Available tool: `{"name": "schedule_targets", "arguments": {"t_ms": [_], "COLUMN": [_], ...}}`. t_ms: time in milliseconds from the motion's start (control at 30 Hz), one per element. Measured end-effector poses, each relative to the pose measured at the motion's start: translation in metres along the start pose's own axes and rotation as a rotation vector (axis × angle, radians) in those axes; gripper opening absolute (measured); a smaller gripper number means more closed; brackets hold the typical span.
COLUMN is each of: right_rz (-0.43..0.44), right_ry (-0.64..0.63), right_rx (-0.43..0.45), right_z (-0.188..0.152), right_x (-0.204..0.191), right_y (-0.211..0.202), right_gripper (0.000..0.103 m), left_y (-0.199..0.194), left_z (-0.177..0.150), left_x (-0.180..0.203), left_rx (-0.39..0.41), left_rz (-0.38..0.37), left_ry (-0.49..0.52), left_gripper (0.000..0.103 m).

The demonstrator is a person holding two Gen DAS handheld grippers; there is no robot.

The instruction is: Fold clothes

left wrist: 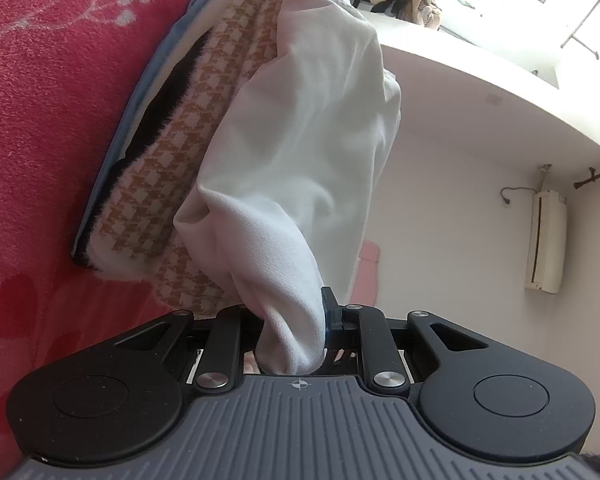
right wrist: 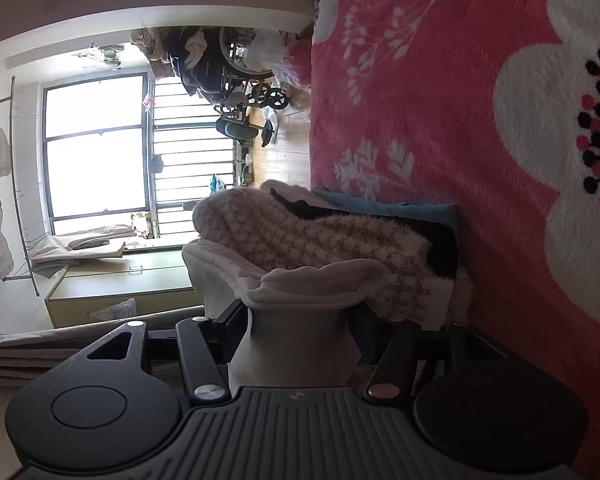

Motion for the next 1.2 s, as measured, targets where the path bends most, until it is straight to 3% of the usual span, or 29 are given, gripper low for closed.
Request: {"name": "schedule_targets", "arguments": {"t_ms": [67,100,133,167,333,433,633,767,900,967,1067,1200], "right_rz": [-0.002,-0.004,-0.005,-0.006,-0.004,0.051,0.136,0.194,0.22,0.255,0.314,0.329], "right_ry": [-0.012,-0.022,-0.036,-0.052,-0.158,-0.223,-0.366,-0.335,-0.369,-0.405,-0.486,-0.556], "right_rx": [-0.003,-0.009,-0.012,-0.013,0.001,-0.004,-0.016,-0.01,0.064,0.107,0.137,0.12], "right_z": [0.001,0.001,0.001,0.0,-0.009,-0.012,0.008,0.046,0.089,0.099,0.094,0.072], "right_x": [-0.004,-0.006,-0.008,-0.011,-0.039,-0.077,-0.181,-0.247,-0.324,-0.355,-0.372,-0.338], "right_y": [0.004,0.006,0.006,0.006,-0.011,-0.02,0.006,0.055,0.087,0.086,0.069,0.05], "right_gripper": [0.056,0.049,0.035,0.031,0.024,0.023,0.023,0.023,0.023,0.023,0.023,0.023], "left_y": [0.001,0.002,0.003,0.003,-0.006,-0.016,-0.017,0.01,0.042,0.043,0.031,0.005], "left_z": [-0.001,-0.001,-0.002,-0.002,-0.008,-0.01,0.01,0.052,0.081,0.075,0.048,0.027], "left_x": [0.001,0.002,0.003,0.004,0.022,0.051,0.15,0.229,0.319,0.345,0.349,0.294], "left_rx": [0.004,0.007,0.012,0.018,0.051,0.069,0.15,0.231,0.28,0.291,0.285,0.235], "left_rz": [-0.001,-0.003,-0.007,-0.009,-0.024,-0.086,-0.22,-0.276,-0.34,-0.369,-0.37,-0.314], "left_ry": [0.0,0.0,0.001,0.004,0.051,0.089,0.238,0.274,0.348,0.402,0.496,0.548], "left_gripper": [0.017,0.017,0.017,0.017,0.013,0.013,0.013,0.013,0.013,0.013,0.013,0.013]}}
Point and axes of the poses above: each gripper's, at about its wrist camera, not at the fingertips, and y roughly the way its jaws point, x to its right, z to its top, the point moved 3 cm from there along y, roughly the way its jaws point, and after that the axes turned 9 degrees about -y, right-handed, at the moved point
